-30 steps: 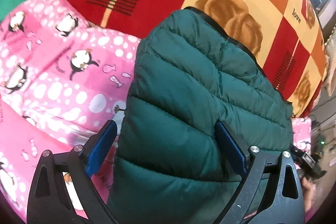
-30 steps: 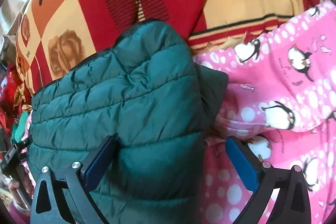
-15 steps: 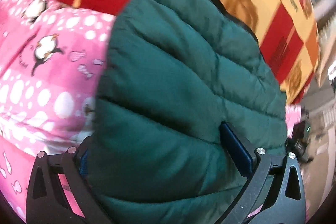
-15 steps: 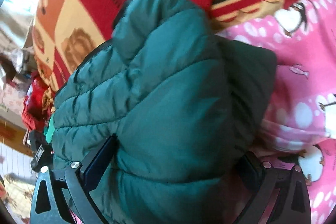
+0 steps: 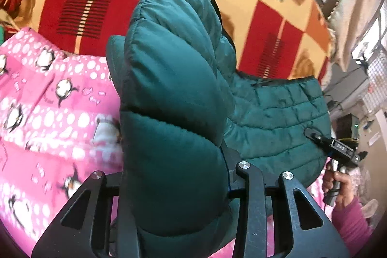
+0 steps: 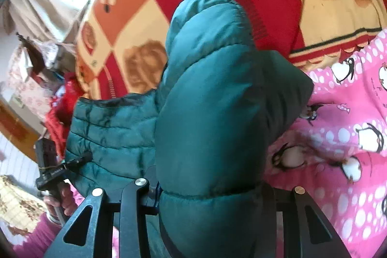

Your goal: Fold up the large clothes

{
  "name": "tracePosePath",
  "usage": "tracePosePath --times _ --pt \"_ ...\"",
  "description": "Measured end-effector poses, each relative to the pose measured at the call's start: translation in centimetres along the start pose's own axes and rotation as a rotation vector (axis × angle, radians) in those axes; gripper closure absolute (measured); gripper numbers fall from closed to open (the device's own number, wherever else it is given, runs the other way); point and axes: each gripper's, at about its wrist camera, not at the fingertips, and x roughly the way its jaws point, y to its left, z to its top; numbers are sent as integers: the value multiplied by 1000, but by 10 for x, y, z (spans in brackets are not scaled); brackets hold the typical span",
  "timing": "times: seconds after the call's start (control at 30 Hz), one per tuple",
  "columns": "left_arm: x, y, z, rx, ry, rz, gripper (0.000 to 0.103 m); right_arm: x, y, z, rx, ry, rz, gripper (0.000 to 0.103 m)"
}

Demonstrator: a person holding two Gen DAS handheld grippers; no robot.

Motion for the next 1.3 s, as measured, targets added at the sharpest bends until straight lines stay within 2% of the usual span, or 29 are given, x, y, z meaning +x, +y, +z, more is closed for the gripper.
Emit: tracePosePath --times 0.2,0.27,0.3,0.37,0.4,0.43,0.47,0.5,0.53,0.6,0.7,0.83,0.93,1.13,1.3 --pt "-51 1 -44 -15 46 -51 68 -43 19 -41 12 43 63 62" --pt "-58 5 -58 -21 75 -46 68 -50 22 -58 24 66 66 62" --pt "-59 7 -65 -19 92 -32 64 -52 20 -67 36 79 60 62" --pt "-53 15 -75 -26 122 38 50 -44 17 -81 63 112 1 57" --pt "-46 21 -81 -35 130 96 37 -38 13 -89 69 126 -54 53" --pt "-40 27 -87 -42 133 151 24 -29 6 -95 79 138 -120 41" --pt "-33 33 -91 -58 138 175 18 -19 -1 -101 91 148 -175 27" --pt "-29 38 -93 -77 131 179 9 -13 -9 -106 117 142 -193 20" --pt "-29 43 -95 -104 111 174 6 -10 -14 -108 146 125 -180 14" --pt "-32 45 -97 -133 104 170 6 -13 -15 -110 190 89 -177 14" --pt "-52 42 -100 -126 70 217 6 -29 1 -109 138 55 -254 14" --pt "-84 23 -100 -46 -12 362 7 -58 26 -105 36 -10 -376 14" --pt "-103 10 -105 -14 -67 411 7 -75 45 -106 -7 -50 -409 14" --pt "-106 -34 -119 62 -154 479 7 -78 82 -125 -106 -98 -466 14" --pt "-88 -71 -134 119 -180 503 7 -62 110 -135 -129 -147 -469 14"
